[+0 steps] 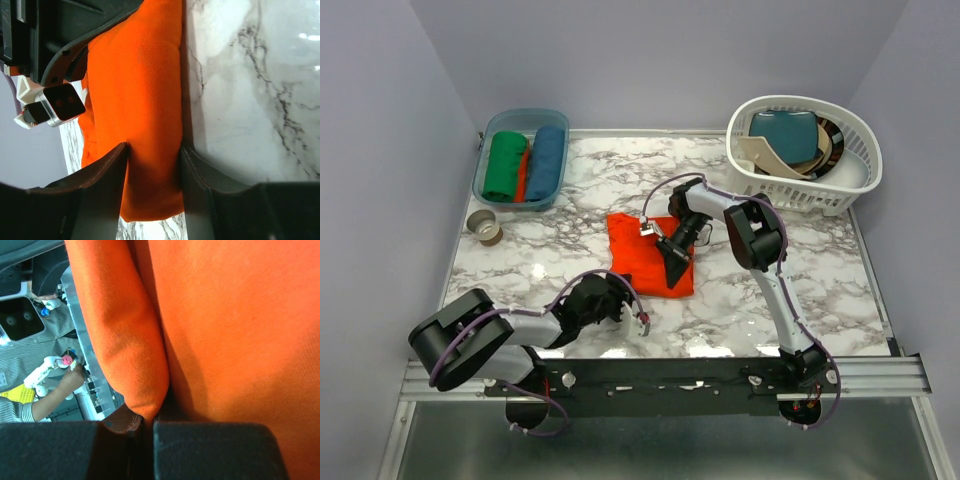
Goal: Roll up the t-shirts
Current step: Roll the T-shirt to the center of the board.
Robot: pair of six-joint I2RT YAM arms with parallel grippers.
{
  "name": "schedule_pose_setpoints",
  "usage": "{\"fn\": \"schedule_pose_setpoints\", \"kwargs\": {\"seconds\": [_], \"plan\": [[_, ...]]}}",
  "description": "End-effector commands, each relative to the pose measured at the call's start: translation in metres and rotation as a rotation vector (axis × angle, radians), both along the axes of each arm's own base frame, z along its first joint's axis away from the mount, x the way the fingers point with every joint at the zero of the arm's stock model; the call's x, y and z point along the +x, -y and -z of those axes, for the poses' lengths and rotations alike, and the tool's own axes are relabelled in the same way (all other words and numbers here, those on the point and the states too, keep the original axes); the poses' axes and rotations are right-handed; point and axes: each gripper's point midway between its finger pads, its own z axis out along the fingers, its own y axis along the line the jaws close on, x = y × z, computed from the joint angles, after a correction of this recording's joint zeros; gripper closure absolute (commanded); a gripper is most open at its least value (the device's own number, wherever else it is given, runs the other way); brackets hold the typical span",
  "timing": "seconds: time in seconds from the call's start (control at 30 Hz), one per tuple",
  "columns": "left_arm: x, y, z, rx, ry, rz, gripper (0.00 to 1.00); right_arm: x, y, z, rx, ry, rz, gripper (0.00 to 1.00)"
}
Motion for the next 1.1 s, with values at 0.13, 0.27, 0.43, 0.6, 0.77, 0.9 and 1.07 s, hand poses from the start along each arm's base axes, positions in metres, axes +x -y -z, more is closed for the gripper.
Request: {"fn": "schedule_pose_setpoints", "kwargs": {"seconds": [0.13,0.27,0.43,0.6,0.77,0.9,1.07], "plan": [[0.004,-0.029,0.048,0.232,-0.131,-0.125,0.7,-0.01,0.02,0.022,-0.089,-0.032,-0.069,0.9],[0.001,-0.025,0.05,0.257,-0.244,-0.155,0.93,-0.01,0.019,0.017,-0.068,-0.015,-0.076,0.77],[-0.01,-0.01,0.03,0.228,-0.403,-0.093,1.0,0.012,0.018,-0.019,0.029,0.197,-0.027,0.33],[-0.024,0.004,0.009,0.189,-0.566,-0.01,1.0,0.051,0.029,-0.068,0.081,0.477,0.085,0.0],[-0.039,0.006,0.001,0.207,-0.761,0.018,1.0,0.081,0.066,-0.081,0.024,0.946,0.146,0.0],[-0.035,0.016,-0.012,0.179,-0.884,0.028,1.0,0.054,0.069,-0.104,0.189,1.266,0.082,0.0],[-0.029,0.02,-0.027,0.105,-1.05,0.019,1.0,0.013,0.051,-0.106,0.265,1.487,-0.041,0.0]]}}
